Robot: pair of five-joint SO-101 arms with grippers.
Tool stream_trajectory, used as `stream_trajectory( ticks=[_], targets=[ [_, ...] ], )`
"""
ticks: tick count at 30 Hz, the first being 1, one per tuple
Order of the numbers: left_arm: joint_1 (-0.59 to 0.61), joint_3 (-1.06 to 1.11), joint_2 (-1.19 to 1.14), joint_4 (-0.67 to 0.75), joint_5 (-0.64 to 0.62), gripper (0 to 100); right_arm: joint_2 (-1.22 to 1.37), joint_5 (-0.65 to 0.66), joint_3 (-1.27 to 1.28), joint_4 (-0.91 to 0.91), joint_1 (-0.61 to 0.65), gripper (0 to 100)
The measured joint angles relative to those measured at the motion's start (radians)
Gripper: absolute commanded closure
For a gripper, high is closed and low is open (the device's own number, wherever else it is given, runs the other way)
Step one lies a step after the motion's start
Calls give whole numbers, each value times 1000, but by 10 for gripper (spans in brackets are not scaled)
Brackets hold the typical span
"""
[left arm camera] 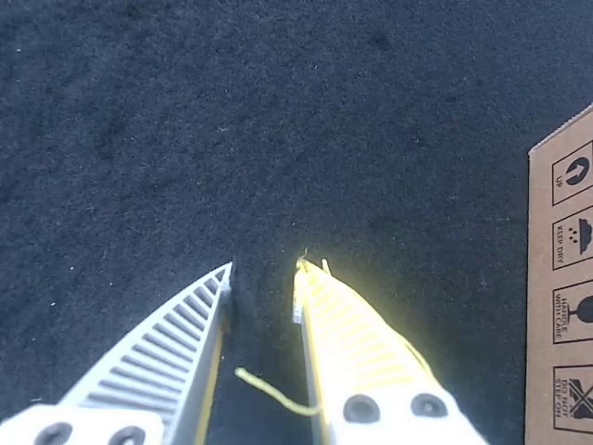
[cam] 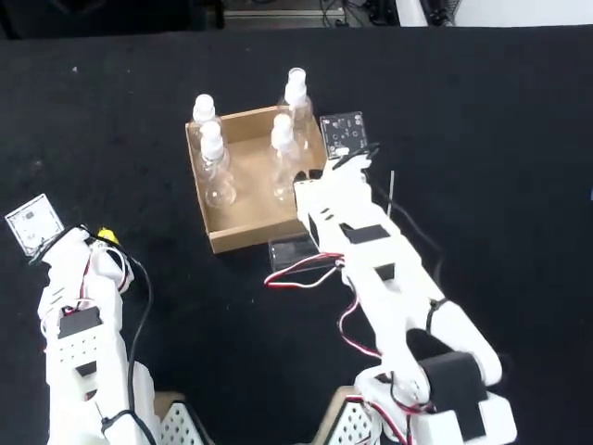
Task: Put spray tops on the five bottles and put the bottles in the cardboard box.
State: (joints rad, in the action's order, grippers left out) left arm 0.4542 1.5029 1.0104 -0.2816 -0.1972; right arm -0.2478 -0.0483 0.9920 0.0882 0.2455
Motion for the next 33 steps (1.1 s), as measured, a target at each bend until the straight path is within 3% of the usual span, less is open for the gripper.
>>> stream_trajectory(
  ticks=[15, 22, 33],
  targets=[
    [0, 0, 0, 0, 0, 905, 15, 0, 0, -17, 0, 988],
    [0, 0, 0, 0, 0, 905, 0, 54, -41, 203, 0, 988],
    [0, 0, 0, 0, 0, 905, -5, 66, -41, 203, 15, 988]
  ],
)
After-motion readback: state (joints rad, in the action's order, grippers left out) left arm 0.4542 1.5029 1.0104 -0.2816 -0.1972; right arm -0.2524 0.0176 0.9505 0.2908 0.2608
